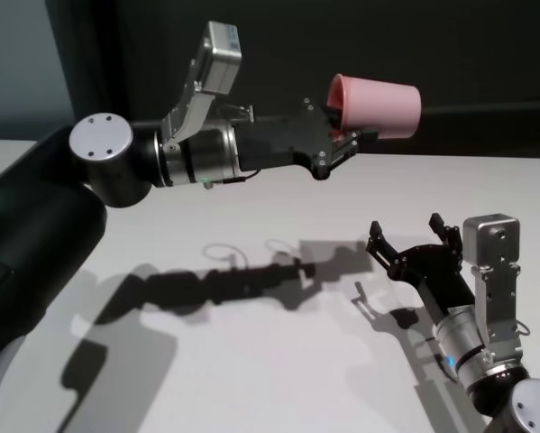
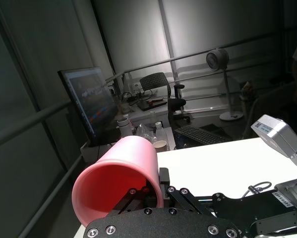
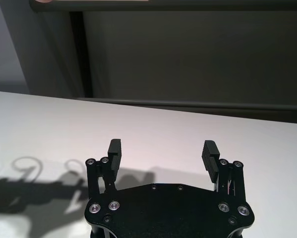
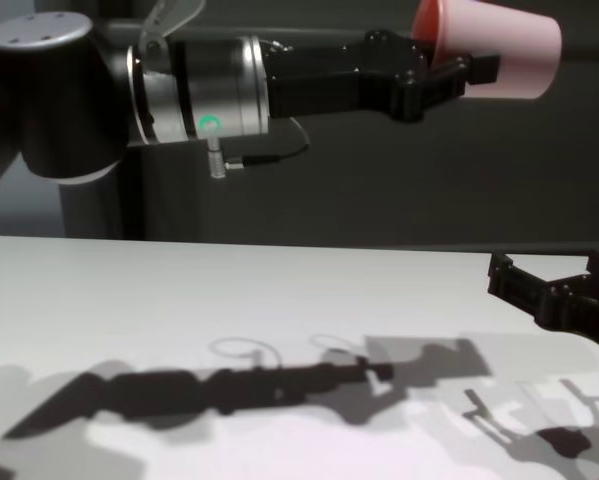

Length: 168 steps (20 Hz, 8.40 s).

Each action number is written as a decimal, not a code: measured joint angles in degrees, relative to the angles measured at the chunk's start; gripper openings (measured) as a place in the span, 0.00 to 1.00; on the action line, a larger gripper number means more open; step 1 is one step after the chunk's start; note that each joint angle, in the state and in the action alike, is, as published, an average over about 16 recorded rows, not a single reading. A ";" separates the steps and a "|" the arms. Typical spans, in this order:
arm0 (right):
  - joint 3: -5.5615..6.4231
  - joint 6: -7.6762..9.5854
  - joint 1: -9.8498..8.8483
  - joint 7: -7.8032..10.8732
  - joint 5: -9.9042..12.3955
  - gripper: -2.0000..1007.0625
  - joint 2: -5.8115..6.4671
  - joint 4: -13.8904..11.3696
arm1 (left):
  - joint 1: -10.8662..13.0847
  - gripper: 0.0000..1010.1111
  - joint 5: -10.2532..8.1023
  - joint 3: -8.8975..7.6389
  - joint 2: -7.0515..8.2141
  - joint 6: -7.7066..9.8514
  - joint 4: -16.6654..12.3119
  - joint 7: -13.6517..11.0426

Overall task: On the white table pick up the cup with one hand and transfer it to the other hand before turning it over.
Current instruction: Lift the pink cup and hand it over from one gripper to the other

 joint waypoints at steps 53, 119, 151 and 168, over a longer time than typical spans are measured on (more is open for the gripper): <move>10.43 0.79 -3.91 13.63 22.08 1.00 -2.57 -7.99 | -1.14 0.05 -2.86 0.75 -0.28 3.23 -0.36 -2.12; 7.82 10.82 15.39 42.40 69.61 0.99 -5.23 16.48 | -1.14 0.05 -2.81 0.75 -0.28 3.19 -0.36 -2.12; 4.62 9.25 16.00 41.34 70.88 0.97 -3.87 16.60 | -1.14 0.05 -2.81 0.75 -0.28 3.19 -0.36 -2.11; 4.75 9.34 15.95 41.48 70.83 0.79 -3.94 16.52 | -1.14 0.05 -2.80 0.75 -0.28 3.21 -0.34 -2.10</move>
